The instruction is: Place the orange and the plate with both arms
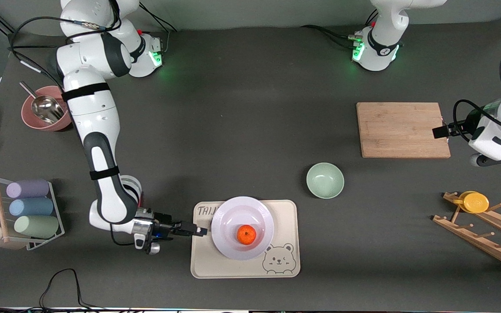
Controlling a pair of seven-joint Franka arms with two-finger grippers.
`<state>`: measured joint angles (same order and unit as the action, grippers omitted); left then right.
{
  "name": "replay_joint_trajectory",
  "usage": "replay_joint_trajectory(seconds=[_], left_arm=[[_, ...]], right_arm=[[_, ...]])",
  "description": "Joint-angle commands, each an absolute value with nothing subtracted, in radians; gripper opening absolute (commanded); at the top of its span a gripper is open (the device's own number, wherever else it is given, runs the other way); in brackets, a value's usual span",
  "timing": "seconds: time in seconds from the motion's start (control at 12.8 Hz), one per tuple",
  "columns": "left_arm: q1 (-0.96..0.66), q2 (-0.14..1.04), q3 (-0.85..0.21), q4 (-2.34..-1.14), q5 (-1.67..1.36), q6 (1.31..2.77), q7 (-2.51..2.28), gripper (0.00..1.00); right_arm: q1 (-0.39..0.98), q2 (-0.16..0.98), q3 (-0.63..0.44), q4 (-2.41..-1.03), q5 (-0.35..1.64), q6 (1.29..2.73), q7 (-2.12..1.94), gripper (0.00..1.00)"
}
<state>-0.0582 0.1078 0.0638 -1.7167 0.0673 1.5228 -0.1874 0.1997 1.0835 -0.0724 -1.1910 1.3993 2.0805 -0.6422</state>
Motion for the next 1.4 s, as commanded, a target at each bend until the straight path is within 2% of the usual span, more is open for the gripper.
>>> replay_joint_trajectory(seconds=[0.0, 0.23, 0.39, 0.62, 0.78, 1.01, 1.17, 1.32], left_arm=[[-0.055, 0.12, 0.061, -1.694, 0.077, 1.503, -0.173, 1.0], [-0.054, 0.121, 0.061, -1.694, 0.077, 1.505, -0.173, 1.0], [-0.054, 0.123, 0.061, -1.694, 0.077, 1.505, -0.172, 1.0], [-0.054, 0.123, 0.061, -1.694, 0.077, 1.505, -0.172, 1.0], [-0.054, 0.121, 0.061, -1.694, 0.077, 1.505, -0.172, 1.0], [-0.054, 0.123, 0.061, -1.694, 0.077, 1.505, -0.172, 1.0], [-0.054, 0.121, 0.061, -1.694, 0.077, 1.502, -0.173, 1.0], [-0.055, 0.111, 0.061, -1.692, 0.077, 1.502, -0.176, 1.0]], right_arm=[[0.178, 0.944, -0.072, -1.285, 1.229, 2.068, -0.481, 0.53], [0.16, 0.786, -0.074, -1.368, 1.0, 2.014, -0.304, 0.6], [0.135, 0.676, -0.074, -1.381, 0.768, 1.921, -0.261, 0.68], [0.132, 0.507, -0.084, -1.384, 0.43, 1.76, -0.223, 0.73], [0.124, 0.407, -0.09, -1.39, 0.271, 1.672, -0.212, 1.0], [0.124, 0.238, -0.094, -1.443, 0.06, 1.614, -0.186, 1.0], [0.097, 0.152, -0.094, -1.491, 0.028, 1.591, -0.152, 1.0], [0.089, 0.114, -0.095, -1.502, -0.01, 1.556, -0.15, 1.0]])
